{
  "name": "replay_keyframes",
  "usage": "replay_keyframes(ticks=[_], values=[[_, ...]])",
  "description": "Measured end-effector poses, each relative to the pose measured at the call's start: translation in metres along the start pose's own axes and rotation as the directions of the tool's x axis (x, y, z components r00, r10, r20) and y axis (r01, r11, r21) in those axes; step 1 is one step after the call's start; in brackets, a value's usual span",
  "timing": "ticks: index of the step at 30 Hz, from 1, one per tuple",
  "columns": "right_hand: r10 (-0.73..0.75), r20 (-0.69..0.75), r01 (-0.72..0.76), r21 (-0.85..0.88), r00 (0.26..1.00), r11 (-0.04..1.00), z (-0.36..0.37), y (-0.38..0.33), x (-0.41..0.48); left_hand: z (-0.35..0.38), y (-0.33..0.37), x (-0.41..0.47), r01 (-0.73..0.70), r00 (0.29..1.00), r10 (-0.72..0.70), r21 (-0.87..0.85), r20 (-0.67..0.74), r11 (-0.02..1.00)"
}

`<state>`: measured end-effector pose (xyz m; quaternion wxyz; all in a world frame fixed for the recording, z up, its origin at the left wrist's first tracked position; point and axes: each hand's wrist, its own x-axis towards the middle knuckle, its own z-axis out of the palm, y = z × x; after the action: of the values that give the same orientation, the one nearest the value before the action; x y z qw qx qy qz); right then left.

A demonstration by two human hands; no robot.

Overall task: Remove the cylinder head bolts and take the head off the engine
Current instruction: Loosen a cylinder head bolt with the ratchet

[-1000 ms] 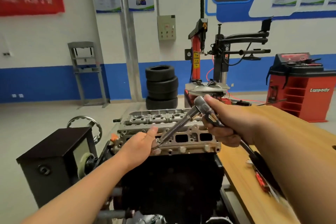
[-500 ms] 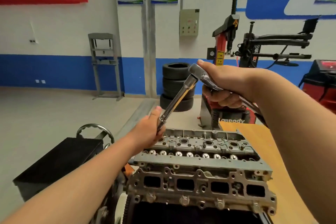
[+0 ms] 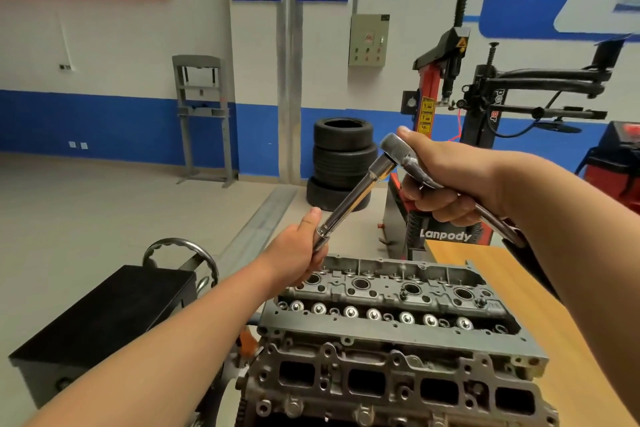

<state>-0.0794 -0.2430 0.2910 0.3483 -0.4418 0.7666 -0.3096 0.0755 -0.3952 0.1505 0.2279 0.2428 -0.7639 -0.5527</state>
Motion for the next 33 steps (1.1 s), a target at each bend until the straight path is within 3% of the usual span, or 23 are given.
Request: replay_keyframes(ticks=[3, 7, 10, 13, 15, 18, 23, 27, 33], values=[[0.007, 0.006, -0.008, 0.039, 1.000, 0.999, 0.008, 0.008, 0.003, -0.005, -0.001, 0.000, 0.033, 0.998, -0.032, -0.020, 0.056, 0.999], [0.041, 0.055, -0.046, 0.105, 0.998, 0.993, 0.025, 0.027, 0.004, -0.010, -0.006, -0.003, -0.004, 0.997, -0.005, 0.124, 0.079, 0.992], [0.016, 0.075, -0.025, 0.125, 0.997, 0.992, 0.028, 0.031, 0.005, -0.015, -0.007, -0.007, 0.028, 0.987, -0.048, 0.126, 0.156, 0.992], [0.001, -0.043, -0.001, -0.002, 0.999, 1.000, 0.027, 0.013, 0.005, -0.014, -0.007, -0.006, -0.022, 0.982, -0.034, 0.295, 0.185, 0.955], [-0.088, -0.184, 0.042, -0.238, 0.979, 0.970, 0.026, -0.009, 0.007, -0.009, -0.005, 0.001, -0.087, 0.990, 0.041, 0.359, 0.134, 0.929], [-0.294, -0.253, 0.109, -0.558, 0.922, 0.822, 0.033, -0.046, 0.022, -0.008, 0.003, 0.017, -0.145, 0.989, 0.134, 0.217, 0.061, 0.965], [-0.433, -0.309, 0.117, -0.687, 0.847, 0.717, 0.055, -0.089, 0.064, -0.026, 0.008, 0.054, -0.174, 0.973, 0.171, -0.008, -0.155, 0.985], [-0.413, -0.296, 0.105, -0.693, 0.861, 0.713, 0.069, -0.097, 0.088, -0.029, -0.004, 0.079, -0.138, 0.966, 0.111, -0.102, -0.232, 0.985], [-0.282, -0.182, -0.014, -0.861, 0.942, 0.509, 0.084, -0.080, 0.110, -0.022, -0.045, 0.101, 0.051, 0.966, -0.068, -0.076, -0.248, 0.996]])
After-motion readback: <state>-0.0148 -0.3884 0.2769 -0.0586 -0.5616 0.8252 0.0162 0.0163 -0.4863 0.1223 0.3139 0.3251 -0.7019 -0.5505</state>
